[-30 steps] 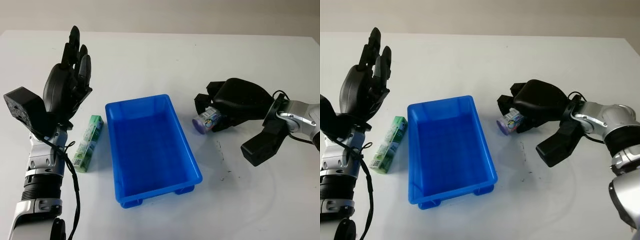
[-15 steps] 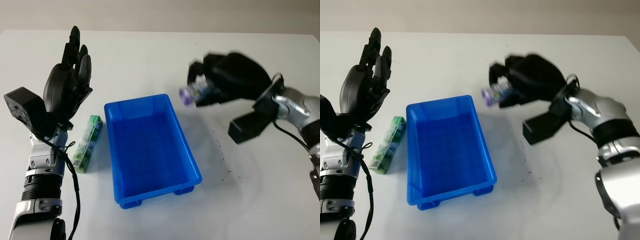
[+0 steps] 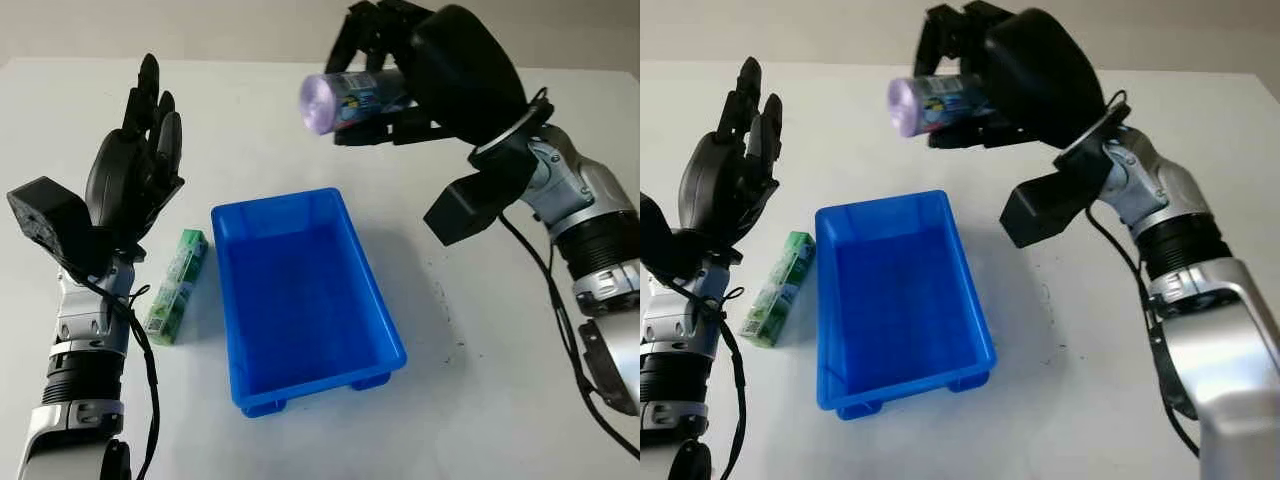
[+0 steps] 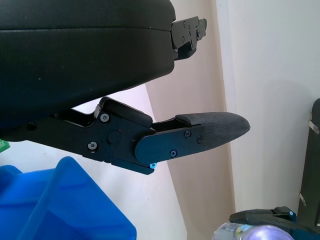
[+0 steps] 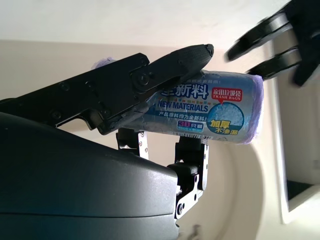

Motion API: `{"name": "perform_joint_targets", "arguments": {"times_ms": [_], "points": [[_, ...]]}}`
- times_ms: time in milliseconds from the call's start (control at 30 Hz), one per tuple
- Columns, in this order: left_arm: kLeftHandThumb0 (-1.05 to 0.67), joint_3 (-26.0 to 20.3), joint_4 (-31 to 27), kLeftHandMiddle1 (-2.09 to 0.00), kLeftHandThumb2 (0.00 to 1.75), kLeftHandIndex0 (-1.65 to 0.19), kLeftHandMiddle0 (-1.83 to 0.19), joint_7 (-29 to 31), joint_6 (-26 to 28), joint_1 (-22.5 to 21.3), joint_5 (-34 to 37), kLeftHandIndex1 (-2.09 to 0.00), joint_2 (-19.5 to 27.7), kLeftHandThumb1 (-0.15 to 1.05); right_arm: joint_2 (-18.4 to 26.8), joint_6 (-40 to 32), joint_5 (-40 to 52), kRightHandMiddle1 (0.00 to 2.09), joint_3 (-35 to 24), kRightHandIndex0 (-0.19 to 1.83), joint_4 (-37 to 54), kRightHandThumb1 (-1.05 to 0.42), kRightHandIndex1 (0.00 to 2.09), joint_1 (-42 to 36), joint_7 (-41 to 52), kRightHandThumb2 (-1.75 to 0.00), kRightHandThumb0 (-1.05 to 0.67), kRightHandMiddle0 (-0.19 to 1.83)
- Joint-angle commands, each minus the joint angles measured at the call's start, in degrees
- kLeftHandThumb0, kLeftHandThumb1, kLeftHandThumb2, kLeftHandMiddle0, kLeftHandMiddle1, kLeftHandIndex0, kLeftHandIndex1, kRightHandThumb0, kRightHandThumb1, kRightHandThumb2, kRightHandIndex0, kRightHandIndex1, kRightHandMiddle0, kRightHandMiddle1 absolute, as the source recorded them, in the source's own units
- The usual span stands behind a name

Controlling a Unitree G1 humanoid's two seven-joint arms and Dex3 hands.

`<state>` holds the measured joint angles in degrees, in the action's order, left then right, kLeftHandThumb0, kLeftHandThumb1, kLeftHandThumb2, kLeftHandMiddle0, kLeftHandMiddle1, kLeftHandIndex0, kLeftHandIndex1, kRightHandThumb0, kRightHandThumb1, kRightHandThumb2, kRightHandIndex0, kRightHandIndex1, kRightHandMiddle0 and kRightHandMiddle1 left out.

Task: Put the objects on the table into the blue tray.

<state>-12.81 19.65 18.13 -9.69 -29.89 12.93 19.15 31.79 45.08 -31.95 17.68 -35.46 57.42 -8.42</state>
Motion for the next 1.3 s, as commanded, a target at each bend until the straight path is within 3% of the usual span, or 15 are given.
{"name": "perform_joint_targets", "arguments": {"times_ms": [0, 300, 633, 700, 767, 800, 867, 900, 933, 967, 1033, 1100, 1267], "points": [[-0.75, -0.32, -1.16, 0.0, 0.61, 0.19, 0.19, -0.16, 0.3, 0.77, 0.13, 0.0, 0.12, 1.05, -0.9, -1.11, 2.16, 2.09, -0.52, 1.22, 4.96, -1.05, 2.09, -2.36, 3.61, -0.23, -0.44, 1.0], [-0.75, -0.34, -0.85, 0.0, 0.61, 0.19, 0.19, -0.41, 0.16, 0.56, 0.01, 0.0, 0.11, 1.05, -2.2, -9.58, 11.0, 2.09, -0.08, 1.21, 20.91, -1.05, 2.09, -10.47, 24.24, -0.19, -0.46, 0.94], [-0.75, -0.34, -0.99, 0.0, 0.6, 0.19, 0.19, -0.3, 0.22, 0.62, 0.23, 0.0, -0.08, 1.05, -3.28, -12.74, 14.66, 2.09, -0.15, 1.16, 22.52, -1.05, 2.09, -13.8, 34.8, -0.13, -0.49, 0.89], [-0.74, -0.3, -0.96, 0.0, 0.6, 0.19, 0.19, -0.39, 0.13, 0.65, 0.15, 0.0, -0.12, 1.05, -3.11, -12.93, 15.27, 2.09, -0.3, 0.99, 22.03, -1.05, 2.09, -13.5, 36.61, -0.09, -0.52, 0.8], [-0.74, -0.24, -0.89, 0.0, 0.6, 0.19, 0.19, -0.44, 0.12, 0.62, 0.07, 0.0, -0.13, 1.05, -3.17, -12.83, 16.57, 2.09, -0.59, 0.62, 21.26, -1.05, 2.09, -13.22, 38.28, -0.09, -0.59, 0.47], [-0.74, -0.22, -0.94, 0.0, 0.6, 0.19, 0.19, -0.49, 0.19, 0.65, 0.05, 0.0, -0.14, 1.05, -3.22, -12.66, 17.2, 2.05, -0.75, 0.48, 20.94, -1.05, 2.04, -13.16, 38.92, -0.09, -0.62, 0.35], [-0.75, -0.19, -0.81, 0.0, 0.6, 0.19, 0.19, -0.41, 0.1, 0.61, 0.08, 0.0, -0.15, 1.05, -3.21, -11.64, 18.87, 1.69, -1.02, 0.24, 20.1, -1.05, 1.65, -12.82, 40.32, -0.15, -0.69, 0.1], [-0.74, -0.19, -0.8, 0.0, 0.6, 0.19, 0.19, -0.49, 0.13, 0.61, 0.06, 0.0, -0.18, 1.05, -3.13, -11.31, 19.8, 1.48, -1.1, 0.15, 19.75, -1.05, 1.42, -12.57, 41.28, -0.18, -0.72, 0.02], [-0.74, -0.17, -0.84, 0.0, 0.6, 0.19, 0.19, -0.52, 0.23, 0.61, 0.05, 0.0, -0.18, 1.05, -2.99, -11.18, 20.7, 1.1, -1.15, 0.09, 19.55, -1.05, 1.0, -12.3, 42.37, -0.21, -0.74, -0.03], [-0.75, -0.14, -0.81, 0.0, 0.6, 0.19, 0.19, -0.62, 0.29, 0.57, 0.0, 0.0, -0.2, 1.05, -3.0, -10.91, 21.55, 0.85, -1.25, 0.08, 19.18, -1.05, 0.72, -12.08, 43.27, -0.23, -0.75, -0.03], [-0.74, -0.1, -0.68, 0.0, 0.6, 0.19, 0.19, -0.83, 0.19, 0.51, -0.1, 0.0, -0.27, 1.05, -3.02, -10.76, 22.69, 0.43, -1.42, 0.03, 18.84, -1.05, 0.3, -11.78, 44.7, -0.25, -0.76, -0.06], [-0.74, -0.05, -0.43, 0.0, 0.6, 0.19, 0.19, -1.0, -0.02, 0.42, -0.21, 0.0, -0.32, 1.05, -3.01, -10.81, 23.06, 0.24, -1.57, -0.04, 18.82, -1.05, 0.13, -11.56, 45.66, -0.26, -0.75, -0.11], [-0.75, 0.06, -0.1, 0.0, 0.6, 0.19, 0.19, -0.84, -0.33, 0.36, -0.35, 0.0, -0.18, 1.05, -2.91, -8.8, 20.94, 0.09, -2.14, -0.16, 18.76, -1.05, 0.04, -11.34, 44.48, -0.33, -0.77, -0.19]]}}
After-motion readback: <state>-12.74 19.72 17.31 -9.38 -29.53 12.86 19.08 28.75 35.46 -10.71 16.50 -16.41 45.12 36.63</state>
